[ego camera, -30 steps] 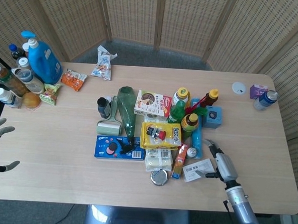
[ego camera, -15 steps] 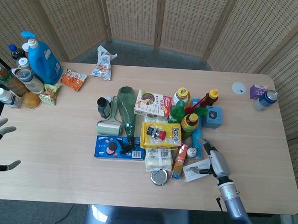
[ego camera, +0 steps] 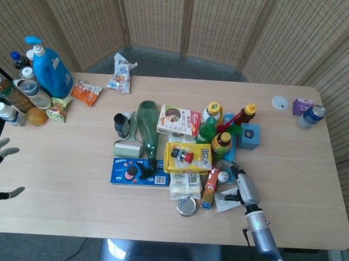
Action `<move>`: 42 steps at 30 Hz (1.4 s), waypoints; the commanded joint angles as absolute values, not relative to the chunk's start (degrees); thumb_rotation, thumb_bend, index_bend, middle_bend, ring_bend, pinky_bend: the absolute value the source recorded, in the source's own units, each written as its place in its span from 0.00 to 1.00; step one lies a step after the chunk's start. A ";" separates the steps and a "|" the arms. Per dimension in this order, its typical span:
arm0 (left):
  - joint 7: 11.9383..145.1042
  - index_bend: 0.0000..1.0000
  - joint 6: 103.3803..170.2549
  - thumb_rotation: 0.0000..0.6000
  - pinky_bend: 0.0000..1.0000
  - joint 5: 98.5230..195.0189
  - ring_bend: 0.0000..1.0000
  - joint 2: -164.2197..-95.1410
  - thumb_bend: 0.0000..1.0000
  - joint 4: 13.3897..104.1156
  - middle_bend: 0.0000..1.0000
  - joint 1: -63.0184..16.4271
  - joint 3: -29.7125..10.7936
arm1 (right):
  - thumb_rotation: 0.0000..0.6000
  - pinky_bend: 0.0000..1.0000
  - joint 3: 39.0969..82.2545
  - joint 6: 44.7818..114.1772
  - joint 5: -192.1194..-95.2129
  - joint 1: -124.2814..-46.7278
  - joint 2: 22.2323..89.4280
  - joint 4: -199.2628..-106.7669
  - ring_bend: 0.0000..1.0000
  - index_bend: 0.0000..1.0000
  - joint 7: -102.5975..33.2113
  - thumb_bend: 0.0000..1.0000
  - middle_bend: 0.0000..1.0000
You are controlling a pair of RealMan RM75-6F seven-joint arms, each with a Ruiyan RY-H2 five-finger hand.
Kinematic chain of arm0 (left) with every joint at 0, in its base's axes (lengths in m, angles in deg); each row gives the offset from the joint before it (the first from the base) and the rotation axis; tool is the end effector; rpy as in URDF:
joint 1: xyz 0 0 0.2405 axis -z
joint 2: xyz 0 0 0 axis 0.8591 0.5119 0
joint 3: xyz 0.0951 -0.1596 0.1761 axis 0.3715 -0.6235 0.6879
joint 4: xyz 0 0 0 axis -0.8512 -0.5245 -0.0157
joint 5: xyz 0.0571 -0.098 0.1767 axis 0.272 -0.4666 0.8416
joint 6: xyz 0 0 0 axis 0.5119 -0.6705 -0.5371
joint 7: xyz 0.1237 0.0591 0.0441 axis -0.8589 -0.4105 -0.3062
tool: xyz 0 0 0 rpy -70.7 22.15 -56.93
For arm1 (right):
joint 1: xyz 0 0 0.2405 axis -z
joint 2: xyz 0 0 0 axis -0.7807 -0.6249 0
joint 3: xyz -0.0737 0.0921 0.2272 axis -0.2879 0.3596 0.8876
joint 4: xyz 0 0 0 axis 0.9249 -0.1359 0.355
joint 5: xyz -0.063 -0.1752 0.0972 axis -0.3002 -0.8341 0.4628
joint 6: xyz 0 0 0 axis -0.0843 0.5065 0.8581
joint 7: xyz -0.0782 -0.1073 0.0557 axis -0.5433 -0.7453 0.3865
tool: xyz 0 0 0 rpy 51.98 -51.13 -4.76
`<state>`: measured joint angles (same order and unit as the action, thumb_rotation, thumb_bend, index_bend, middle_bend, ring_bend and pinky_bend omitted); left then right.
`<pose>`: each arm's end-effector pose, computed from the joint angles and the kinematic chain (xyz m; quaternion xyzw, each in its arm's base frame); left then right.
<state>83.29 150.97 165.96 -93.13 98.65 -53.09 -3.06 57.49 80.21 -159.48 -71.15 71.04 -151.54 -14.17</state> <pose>-0.2731 0.1764 0.2050 -0.5715 -0.4759 -0.3741 0.5540 -0.2495 -0.2575 -0.0444 0.5127 -0.6161 0.4865 0.3476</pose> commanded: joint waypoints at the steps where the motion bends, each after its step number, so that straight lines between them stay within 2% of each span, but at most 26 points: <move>1: 83.43 0.21 150.94 1.00 0.00 165.88 0.00 -93.08 0.00 98.59 0.00 -53.08 -3.10 | 1.00 0.25 58.15 80.43 -158.86 -71.30 72.06 -151.04 0.20 0.27 -14.20 0.00 0.45; 8: 83.50 0.21 150.91 1.00 0.00 165.78 0.00 -93.07 0.00 98.51 0.00 -53.05 -3.15 | 1.00 0.59 59.39 82.92 -158.06 -70.87 74.99 -147.51 0.52 0.58 -15.30 0.00 0.78; 11: 83.42 0.21 150.89 1.00 0.00 165.68 0.00 -93.11 0.00 98.48 0.00 -53.03 -3.19 | 1.00 0.70 59.63 83.67 -157.79 -70.50 75.49 -146.48 0.55 0.60 -15.51 0.00 0.81; 17: 83.24 0.21 150.84 1.00 0.00 165.82 0.00 -93.16 0.00 98.64 0.00 -52.99 -3.13 | 1.00 0.71 60.00 85.72 -158.46 -69.76 73.99 -148.01 0.55 0.60 -15.59 0.00 0.81; 29: 84.88 0.21 151.58 1.00 0.00 167.07 0.00 -92.40 0.00 98.85 0.00 -53.42 -2.92 | 1.00 0.71 61.29 92.91 -160.85 -67.16 65.29 -159.95 0.55 0.60 -20.01 0.00 0.81; 42: 86.87 0.21 152.02 1.00 0.00 168.12 0.00 -91.61 0.00 98.79 0.00 -53.68 -2.79 | 1.00 0.71 64.56 101.22 -165.63 -64.89 52.22 -180.54 0.55 0.60 -27.72 0.00 0.81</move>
